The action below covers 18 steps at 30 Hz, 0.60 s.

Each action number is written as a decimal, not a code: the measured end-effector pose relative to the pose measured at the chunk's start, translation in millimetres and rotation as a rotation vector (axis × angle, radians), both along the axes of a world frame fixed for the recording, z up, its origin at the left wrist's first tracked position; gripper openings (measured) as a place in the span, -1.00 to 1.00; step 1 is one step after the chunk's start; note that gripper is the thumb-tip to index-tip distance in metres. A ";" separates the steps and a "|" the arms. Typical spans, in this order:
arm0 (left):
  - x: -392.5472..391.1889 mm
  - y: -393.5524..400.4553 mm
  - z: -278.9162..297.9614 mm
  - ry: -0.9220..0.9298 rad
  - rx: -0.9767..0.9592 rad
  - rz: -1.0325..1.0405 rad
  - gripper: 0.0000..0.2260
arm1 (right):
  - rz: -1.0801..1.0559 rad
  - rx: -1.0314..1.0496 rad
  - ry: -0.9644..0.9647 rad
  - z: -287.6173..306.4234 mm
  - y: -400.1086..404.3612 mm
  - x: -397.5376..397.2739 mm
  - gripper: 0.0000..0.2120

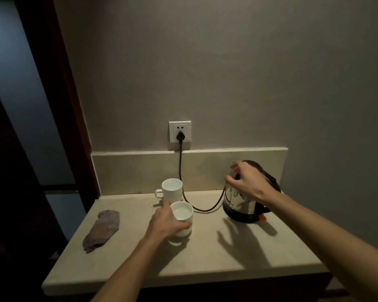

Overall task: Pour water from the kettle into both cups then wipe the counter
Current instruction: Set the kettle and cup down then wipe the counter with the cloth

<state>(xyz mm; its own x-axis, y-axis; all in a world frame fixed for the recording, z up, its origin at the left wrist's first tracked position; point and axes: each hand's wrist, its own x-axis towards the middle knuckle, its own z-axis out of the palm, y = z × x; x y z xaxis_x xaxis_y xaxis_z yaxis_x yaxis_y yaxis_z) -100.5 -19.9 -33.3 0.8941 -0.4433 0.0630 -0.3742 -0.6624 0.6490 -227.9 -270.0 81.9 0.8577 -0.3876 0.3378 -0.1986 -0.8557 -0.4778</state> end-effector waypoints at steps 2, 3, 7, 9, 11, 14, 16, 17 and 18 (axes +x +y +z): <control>10.0 14.4 3.0 0.001 0.006 0.039 -0.23 | 0.027 -0.004 0.047 -13.1 19.5 9.5 -0.38; 16.2 22.5 4.4 -0.002 0.019 0.065 -0.24 | 0.040 -0.004 0.077 -20.9 27.8 15.0 -0.37; 44.9 51.4 11.2 -0.014 0.032 0.167 -0.25 | 0.071 0.025 0.177 -51.4 52.2 32.1 -0.39; 61.7 63.2 13.8 -0.033 0.013 0.222 -0.22 | 0.080 0.042 0.203 -64.3 60.3 40.4 -0.42; 79.9 71.8 15.1 -0.045 0.014 0.265 -0.22 | 0.085 0.042 0.217 -73.7 65.4 49.2 -0.45; 105.3 79.1 14.3 -0.020 0.038 0.293 -0.21 | 0.082 0.034 0.226 -82.1 68.5 60.9 -0.51; 119.5 80.1 13.2 -0.003 0.048 0.295 -0.19 | 0.075 0.035 0.234 -85.1 67.7 67.5 -0.53; 124.9 79.8 12.9 -0.001 0.049 0.293 -0.19 | 0.073 0.038 0.238 -86.2 67.3 69.6 -0.53; 130.7 78.7 12.2 -0.001 0.045 0.291 -0.20 | 0.070 0.039 0.243 -87.5 66.3 72.5 -0.53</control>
<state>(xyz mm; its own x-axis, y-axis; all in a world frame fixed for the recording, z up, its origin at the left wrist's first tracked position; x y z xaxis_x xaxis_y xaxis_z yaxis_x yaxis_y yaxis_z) 30.2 58.8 -21.1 0.9841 -0.1707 0.0499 -0.1648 -0.7699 0.6166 -155.4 -203.8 -5.7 0.9372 -0.3328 0.1046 -0.2521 -0.8533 -0.4565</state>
